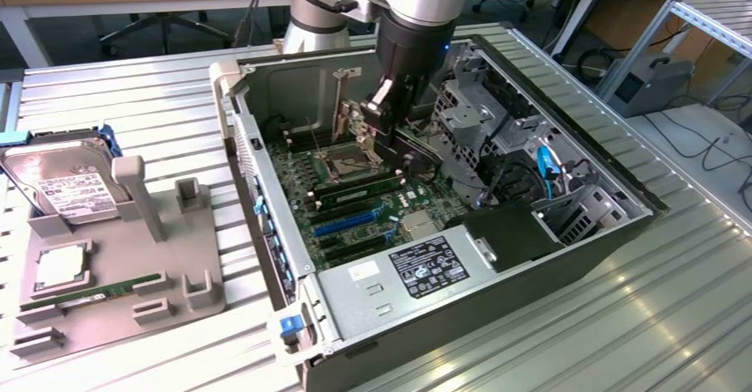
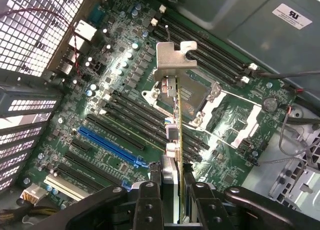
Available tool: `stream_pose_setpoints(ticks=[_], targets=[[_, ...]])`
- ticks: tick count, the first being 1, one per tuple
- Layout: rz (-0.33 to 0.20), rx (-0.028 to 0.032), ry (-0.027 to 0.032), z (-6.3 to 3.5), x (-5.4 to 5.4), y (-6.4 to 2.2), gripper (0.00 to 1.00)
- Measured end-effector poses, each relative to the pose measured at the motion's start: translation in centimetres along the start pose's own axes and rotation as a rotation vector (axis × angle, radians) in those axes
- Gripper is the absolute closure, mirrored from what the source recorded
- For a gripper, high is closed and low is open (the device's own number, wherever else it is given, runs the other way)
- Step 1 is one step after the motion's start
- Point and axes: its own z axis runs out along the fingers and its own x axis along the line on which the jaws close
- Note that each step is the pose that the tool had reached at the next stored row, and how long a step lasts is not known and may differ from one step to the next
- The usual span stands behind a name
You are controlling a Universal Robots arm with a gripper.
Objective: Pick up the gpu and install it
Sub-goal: 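Insert the gpu into the slot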
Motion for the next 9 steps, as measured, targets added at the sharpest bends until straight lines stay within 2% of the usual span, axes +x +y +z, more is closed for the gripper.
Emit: stream_pose_setpoints(ticks=[2,4,7,9], targets=[[-0.041,-0.0011,0.0006,0.0,0.0,0.0,0.73],[-0.111,-0.003,0.0016,0.01,0.0,0.0,0.73],[-0.245,-0.0065,0.0037,0.01,0.0,0.0,0.73],[-0.303,-0.0081,0.0046,0.01,0.0,0.0,0.73]])
